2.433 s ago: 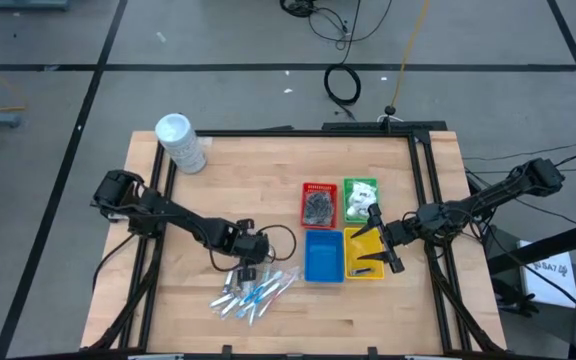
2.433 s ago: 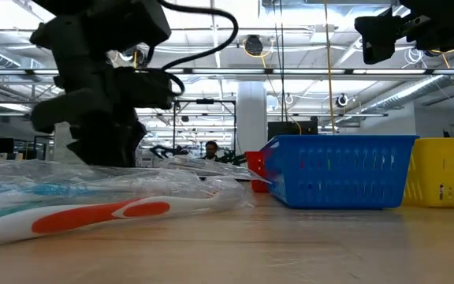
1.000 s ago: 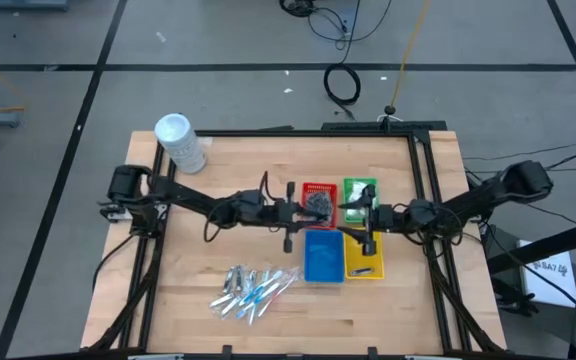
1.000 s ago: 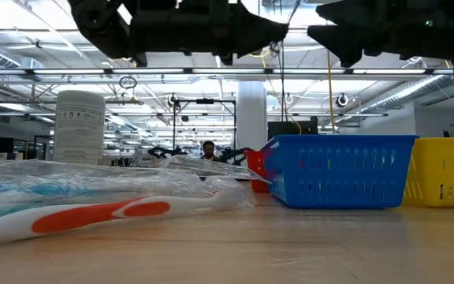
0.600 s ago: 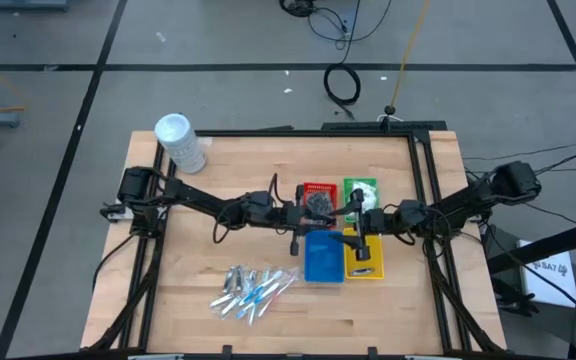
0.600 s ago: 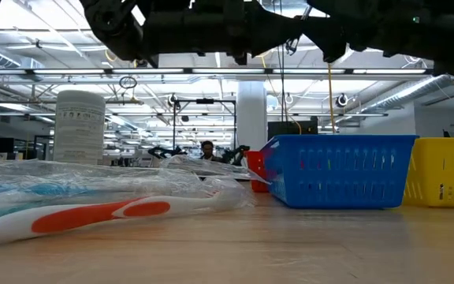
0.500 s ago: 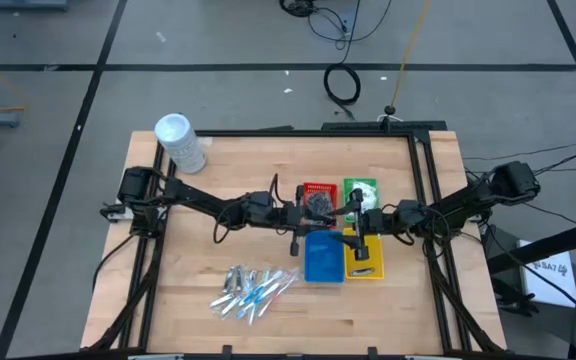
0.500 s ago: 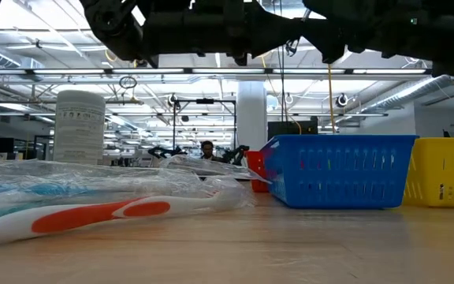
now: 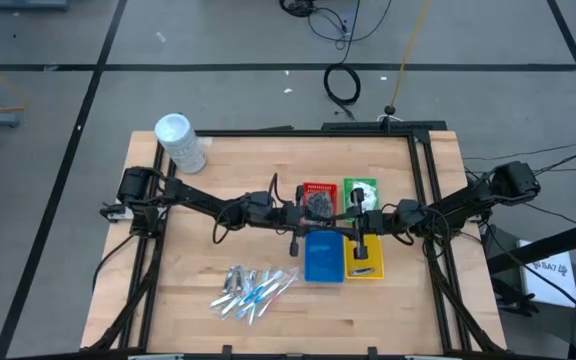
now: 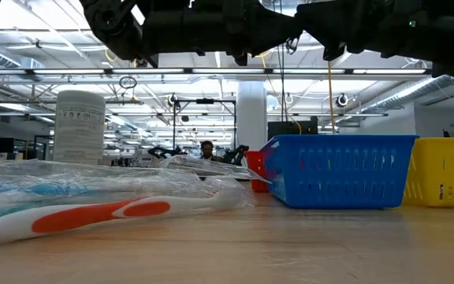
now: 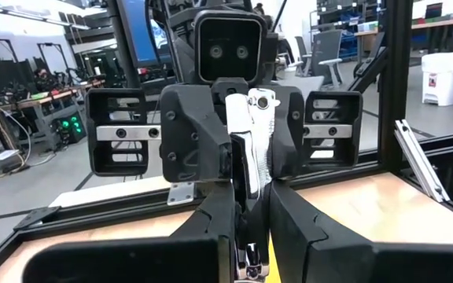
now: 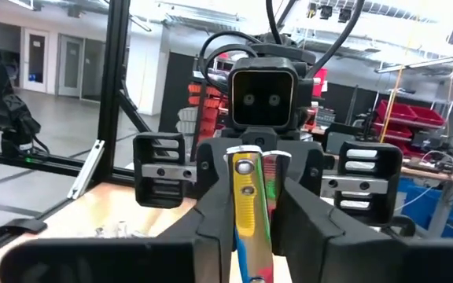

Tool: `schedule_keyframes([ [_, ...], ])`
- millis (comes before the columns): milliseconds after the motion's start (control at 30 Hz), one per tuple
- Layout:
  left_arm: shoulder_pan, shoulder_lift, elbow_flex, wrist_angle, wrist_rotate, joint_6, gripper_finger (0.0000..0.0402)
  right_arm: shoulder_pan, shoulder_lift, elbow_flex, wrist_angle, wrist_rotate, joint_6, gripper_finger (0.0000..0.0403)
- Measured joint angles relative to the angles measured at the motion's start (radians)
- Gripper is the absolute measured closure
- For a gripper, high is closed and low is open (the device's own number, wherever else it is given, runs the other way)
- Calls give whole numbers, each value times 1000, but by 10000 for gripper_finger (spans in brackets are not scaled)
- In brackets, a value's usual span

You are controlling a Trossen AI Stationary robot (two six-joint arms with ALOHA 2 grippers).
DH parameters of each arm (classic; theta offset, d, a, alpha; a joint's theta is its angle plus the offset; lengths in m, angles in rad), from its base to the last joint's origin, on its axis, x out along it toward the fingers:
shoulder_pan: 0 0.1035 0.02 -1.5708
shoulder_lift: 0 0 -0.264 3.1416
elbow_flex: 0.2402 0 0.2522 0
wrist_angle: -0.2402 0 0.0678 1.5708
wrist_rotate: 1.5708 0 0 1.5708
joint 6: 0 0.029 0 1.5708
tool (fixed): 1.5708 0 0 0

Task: Pick & Place Travel size toiletries
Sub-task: Put the silver nail cutter into the yellow bin

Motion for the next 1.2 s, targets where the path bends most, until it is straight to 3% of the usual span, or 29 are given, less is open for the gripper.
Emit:
schedule_keyframes([
  [233, -2, 0, 0, 0, -2, -5, 334, 0, 0, 0, -1, 0, -13, 338],
  [400, -21, -1, 0, 8, -8, -102, 318, 1, -24, 0, -17, 15, -15, 338],
  [833, -63, -7, 0, -7, -103, -111, 314, 10, -234, -1, -311, 46, 26, 338],
  [1067, -61, -123, 0, -299, -120, -57, 314, 79, -398, -1, -586, -9, 95, 338],
  [1200, -63, -215, 0, -520, -189, -47, 314, 147, -481, -1, -750, -88, 209, 338],
])
